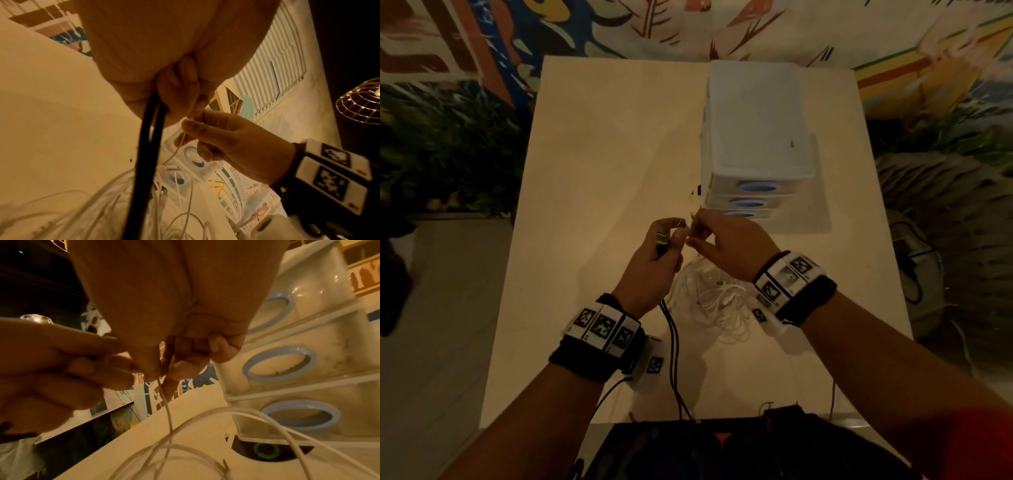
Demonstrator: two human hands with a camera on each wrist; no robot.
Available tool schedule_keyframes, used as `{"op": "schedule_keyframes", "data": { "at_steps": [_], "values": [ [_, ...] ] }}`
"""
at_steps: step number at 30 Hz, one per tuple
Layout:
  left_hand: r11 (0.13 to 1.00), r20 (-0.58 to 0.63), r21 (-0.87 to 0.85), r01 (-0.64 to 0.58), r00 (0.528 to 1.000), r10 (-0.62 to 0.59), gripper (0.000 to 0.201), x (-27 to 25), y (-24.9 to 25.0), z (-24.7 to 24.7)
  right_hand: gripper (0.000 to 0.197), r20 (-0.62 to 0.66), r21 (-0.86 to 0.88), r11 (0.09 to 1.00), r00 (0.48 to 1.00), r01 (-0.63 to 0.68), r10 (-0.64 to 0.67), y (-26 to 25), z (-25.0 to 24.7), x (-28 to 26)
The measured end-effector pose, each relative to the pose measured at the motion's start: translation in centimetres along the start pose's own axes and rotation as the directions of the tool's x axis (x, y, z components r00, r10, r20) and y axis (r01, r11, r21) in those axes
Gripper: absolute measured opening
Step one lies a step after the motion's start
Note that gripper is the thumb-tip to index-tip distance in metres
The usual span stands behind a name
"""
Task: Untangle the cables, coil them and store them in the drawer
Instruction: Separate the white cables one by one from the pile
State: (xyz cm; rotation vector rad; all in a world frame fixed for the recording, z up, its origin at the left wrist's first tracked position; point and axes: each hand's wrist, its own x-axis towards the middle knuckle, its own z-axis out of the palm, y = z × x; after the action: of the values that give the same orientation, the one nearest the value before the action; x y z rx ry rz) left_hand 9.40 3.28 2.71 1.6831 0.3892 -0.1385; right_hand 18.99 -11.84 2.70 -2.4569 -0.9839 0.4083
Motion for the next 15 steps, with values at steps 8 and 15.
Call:
{"op": "schedule_keyframes", "data": {
  "at_steps": [8,15],
  "values": [
    [0.986,-0.148,0.083,-0.148,0.976,0.159,0.022,0.4,0.8,2.3,0.016,0.008,0.228,0.971,0.998,-0.068,0.068,2.3,-0.1,-2.9],
    [0.987,-0.212,-0.039,-0.156,0.967,0.145,0.028,0.4,0.7,1.6,0.012,0.000,0.279,0.939,0.978,-0.199,0.207,5.3,2.4,-4.8]
  ]
}}
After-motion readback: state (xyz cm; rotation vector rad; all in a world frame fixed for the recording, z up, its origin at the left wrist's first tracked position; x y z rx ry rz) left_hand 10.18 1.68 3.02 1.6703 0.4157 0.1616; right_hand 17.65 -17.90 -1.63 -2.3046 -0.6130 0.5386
